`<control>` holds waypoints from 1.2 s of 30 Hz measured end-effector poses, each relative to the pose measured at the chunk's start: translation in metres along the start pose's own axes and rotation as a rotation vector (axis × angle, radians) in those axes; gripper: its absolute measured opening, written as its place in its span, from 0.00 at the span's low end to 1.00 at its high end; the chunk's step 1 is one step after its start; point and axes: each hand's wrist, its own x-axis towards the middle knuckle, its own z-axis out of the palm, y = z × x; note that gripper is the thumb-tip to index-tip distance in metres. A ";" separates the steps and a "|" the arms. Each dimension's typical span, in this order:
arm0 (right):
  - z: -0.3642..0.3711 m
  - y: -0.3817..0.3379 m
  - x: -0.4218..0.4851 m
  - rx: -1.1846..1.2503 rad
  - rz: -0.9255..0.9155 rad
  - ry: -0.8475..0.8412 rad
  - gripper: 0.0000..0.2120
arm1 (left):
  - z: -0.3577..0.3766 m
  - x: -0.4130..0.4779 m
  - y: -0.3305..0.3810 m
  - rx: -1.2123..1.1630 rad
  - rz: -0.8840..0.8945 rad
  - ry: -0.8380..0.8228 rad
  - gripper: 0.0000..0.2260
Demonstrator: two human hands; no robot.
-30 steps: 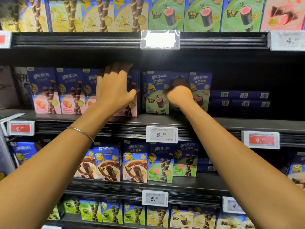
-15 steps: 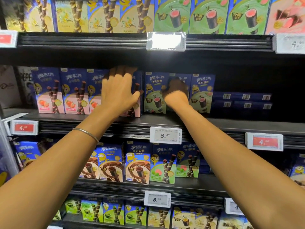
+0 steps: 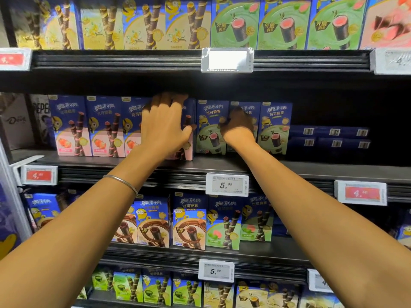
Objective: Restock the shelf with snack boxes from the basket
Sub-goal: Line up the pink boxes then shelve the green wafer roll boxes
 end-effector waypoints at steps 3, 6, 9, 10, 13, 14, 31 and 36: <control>-0.001 0.001 -0.001 0.018 -0.005 -0.009 0.13 | 0.001 0.001 -0.001 0.000 0.009 0.004 0.24; -0.003 0.002 -0.003 0.038 -0.001 -0.015 0.15 | 0.003 0.002 -0.002 0.002 0.008 0.011 0.21; -0.008 0.004 -0.003 0.057 0.014 -0.030 0.19 | 0.003 0.002 -0.002 0.020 0.002 0.012 0.21; -0.011 0.004 -0.003 0.072 0.024 -0.030 0.21 | 0.002 0.002 -0.002 0.019 0.001 0.013 0.22; -0.022 0.009 -0.003 0.175 0.062 -0.027 0.18 | 0.001 0.001 -0.002 -0.021 0.002 0.014 0.24; -0.025 0.013 -0.005 0.215 0.067 -0.023 0.16 | 0.000 0.001 -0.001 -0.042 0.001 0.016 0.25; -0.105 0.012 -0.131 0.839 0.178 -0.125 0.08 | -0.034 -0.091 0.023 -1.276 -0.222 0.157 0.15; -0.114 0.054 -0.232 0.836 0.296 -0.121 0.15 | -0.027 -0.199 0.047 -1.652 -0.475 -0.138 0.14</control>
